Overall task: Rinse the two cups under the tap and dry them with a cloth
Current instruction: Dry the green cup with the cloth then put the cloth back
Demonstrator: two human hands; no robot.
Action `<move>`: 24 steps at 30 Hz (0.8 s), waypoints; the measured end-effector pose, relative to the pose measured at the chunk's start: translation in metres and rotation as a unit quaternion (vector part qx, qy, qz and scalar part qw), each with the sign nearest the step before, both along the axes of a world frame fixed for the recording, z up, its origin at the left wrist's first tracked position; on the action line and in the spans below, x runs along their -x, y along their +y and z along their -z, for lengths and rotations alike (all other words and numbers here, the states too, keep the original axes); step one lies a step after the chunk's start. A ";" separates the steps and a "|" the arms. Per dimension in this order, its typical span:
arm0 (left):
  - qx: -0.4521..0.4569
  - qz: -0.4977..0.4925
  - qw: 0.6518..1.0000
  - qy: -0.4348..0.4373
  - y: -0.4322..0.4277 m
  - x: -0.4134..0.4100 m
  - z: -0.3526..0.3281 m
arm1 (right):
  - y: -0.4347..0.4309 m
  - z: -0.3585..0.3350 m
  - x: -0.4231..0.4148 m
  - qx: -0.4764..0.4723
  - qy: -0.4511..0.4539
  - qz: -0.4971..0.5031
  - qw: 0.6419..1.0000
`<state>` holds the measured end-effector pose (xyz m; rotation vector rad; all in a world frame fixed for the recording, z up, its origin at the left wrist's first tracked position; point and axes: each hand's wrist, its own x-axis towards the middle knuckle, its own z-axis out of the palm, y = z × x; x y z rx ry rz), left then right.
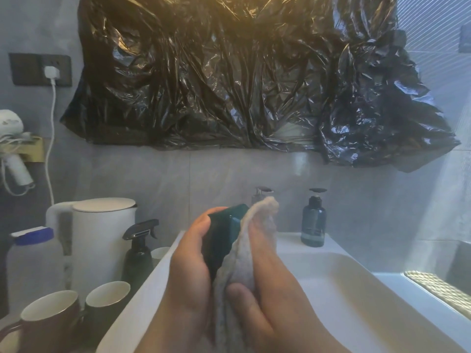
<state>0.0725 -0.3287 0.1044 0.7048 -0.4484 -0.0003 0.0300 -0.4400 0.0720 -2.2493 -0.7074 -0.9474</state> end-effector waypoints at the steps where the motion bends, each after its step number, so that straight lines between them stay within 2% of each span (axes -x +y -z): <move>1: -0.009 0.015 1.000 0.001 -0.001 0.002 0.001 | -0.002 -0.002 0.000 0.016 -0.008 0.002 1.000; 5: 0.015 -0.009 1.000 0.007 0.004 -0.006 0.003 | 0.000 0.002 -0.005 0.001 -0.064 0.048 0.997; 10: -0.032 -0.046 0.998 0.010 0.018 -0.012 -0.002 | 0.004 0.005 -0.001 0.005 -0.047 0.038 0.998; 13: -0.059 -0.051 0.997 0.018 0.016 -0.014 0.000 | -0.005 -0.005 0.007 -0.054 0.007 0.032 0.998; 15: -0.066 -0.060 0.995 0.034 0.011 -0.014 0.002 | -0.016 -0.016 0.013 -0.109 0.026 0.112 0.987; 18: -0.080 -0.054 0.994 0.053 0.005 -0.011 0.004 | -0.031 -0.024 0.013 -0.272 0.071 0.155 0.947; 19: -0.080 -0.050 0.994 0.053 0.003 -0.010 0.004 | -0.029 -0.023 0.012 -0.306 0.066 0.146 0.939; 21: -0.080 -0.048 0.994 0.051 0.000 -0.005 0.003 | -0.015 -0.018 0.011 -0.296 0.043 0.106 0.948; 23: -0.071 -0.057 0.995 0.053 0.000 -0.004 0.001 | 0.003 -0.011 0.020 -0.204 0.062 0.011 0.977; 24: -0.060 -0.059 0.995 0.060 0.002 -0.005 0.000 | 0.006 -0.004 0.022 -0.174 0.083 -0.037 0.980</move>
